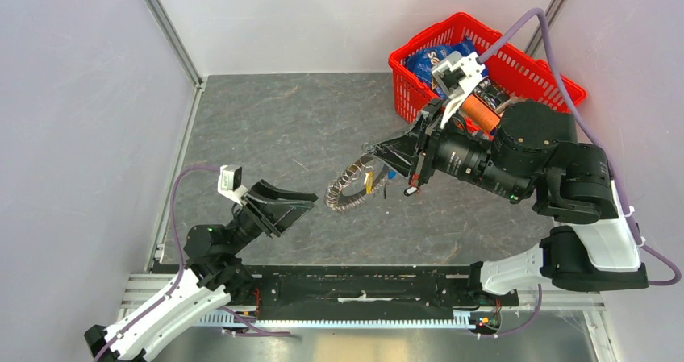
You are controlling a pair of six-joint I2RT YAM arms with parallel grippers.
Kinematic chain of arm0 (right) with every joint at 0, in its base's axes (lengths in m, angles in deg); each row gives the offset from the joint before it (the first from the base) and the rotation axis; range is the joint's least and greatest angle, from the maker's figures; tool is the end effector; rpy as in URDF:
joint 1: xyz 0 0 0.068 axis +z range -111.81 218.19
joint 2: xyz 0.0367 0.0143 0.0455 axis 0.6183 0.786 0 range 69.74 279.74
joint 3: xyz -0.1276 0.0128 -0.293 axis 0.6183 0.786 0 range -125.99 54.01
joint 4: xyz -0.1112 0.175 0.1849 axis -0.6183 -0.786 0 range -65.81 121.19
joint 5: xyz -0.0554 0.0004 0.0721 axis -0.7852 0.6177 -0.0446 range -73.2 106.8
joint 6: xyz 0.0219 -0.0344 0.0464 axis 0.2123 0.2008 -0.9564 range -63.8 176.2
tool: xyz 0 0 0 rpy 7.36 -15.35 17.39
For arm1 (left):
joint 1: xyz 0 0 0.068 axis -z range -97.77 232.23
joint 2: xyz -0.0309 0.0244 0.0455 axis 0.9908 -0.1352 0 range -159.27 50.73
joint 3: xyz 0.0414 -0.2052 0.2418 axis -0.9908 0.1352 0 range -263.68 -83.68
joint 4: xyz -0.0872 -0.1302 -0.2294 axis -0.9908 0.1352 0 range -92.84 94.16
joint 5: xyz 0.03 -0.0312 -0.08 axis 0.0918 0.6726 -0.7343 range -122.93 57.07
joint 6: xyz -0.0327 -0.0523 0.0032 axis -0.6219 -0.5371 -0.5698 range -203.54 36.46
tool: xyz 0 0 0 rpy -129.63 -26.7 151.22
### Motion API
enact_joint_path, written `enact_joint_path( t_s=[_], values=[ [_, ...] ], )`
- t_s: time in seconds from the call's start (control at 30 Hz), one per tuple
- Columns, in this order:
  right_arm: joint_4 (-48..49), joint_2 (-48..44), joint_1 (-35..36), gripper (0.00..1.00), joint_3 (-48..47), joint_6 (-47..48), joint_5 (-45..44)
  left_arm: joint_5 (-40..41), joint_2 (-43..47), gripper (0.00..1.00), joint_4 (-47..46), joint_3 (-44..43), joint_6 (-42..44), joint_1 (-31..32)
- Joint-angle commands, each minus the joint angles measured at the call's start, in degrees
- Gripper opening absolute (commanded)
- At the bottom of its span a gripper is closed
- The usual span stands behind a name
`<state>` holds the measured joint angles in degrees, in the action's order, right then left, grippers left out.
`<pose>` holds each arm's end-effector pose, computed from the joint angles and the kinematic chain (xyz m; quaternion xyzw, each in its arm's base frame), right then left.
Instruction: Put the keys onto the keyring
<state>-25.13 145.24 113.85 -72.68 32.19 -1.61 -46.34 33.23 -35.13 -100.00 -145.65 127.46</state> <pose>0.0583 0.1682 0.6474 -0.2203 0.7028 0.4328 0.5198 0.0542 -0.0700 0.3236 0.0290 0.4979 -0.7308 0.4661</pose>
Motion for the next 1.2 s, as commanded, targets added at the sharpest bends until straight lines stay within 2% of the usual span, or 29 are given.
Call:
enact_joint_path(
  t_s=[0.0,0.3,0.6,0.8,0.97,1.17],
  values=[
    [1.97,-0.09,0.29,0.00,-2.57,0.37,2.18,-0.10,-1.87,0.52,-4.78,-1.51,-1.36,-0.13],
    [-1.42,-0.22,0.23,0.00,-1.71,2.33,4.28,-1.73,-1.59,0.52,-3.00,-3.36,0.04,-0.15],
    [-4.61,-4.44,0.30,0.00,9.67,6.22,6.28,-1.09,6.98,0.51,24.44,-16.87,13.20,-0.14],
    [-6.16,-6.56,0.31,0.00,16.39,8.29,9.22,-4.38,4.03,0.53,33.28,-26.18,21.03,-0.15],
    [-5.96,-7.71,0.28,0.00,20.78,10.24,12.53,-9.03,-0.83,0.55,34.40,-30.02,24.74,-0.15],
    [-3.29,-9.24,0.26,0.00,25.32,13.57,18.22,-15.66,-7.39,0.55,28.22,-29.92,24.60,-0.15]
  ],
)
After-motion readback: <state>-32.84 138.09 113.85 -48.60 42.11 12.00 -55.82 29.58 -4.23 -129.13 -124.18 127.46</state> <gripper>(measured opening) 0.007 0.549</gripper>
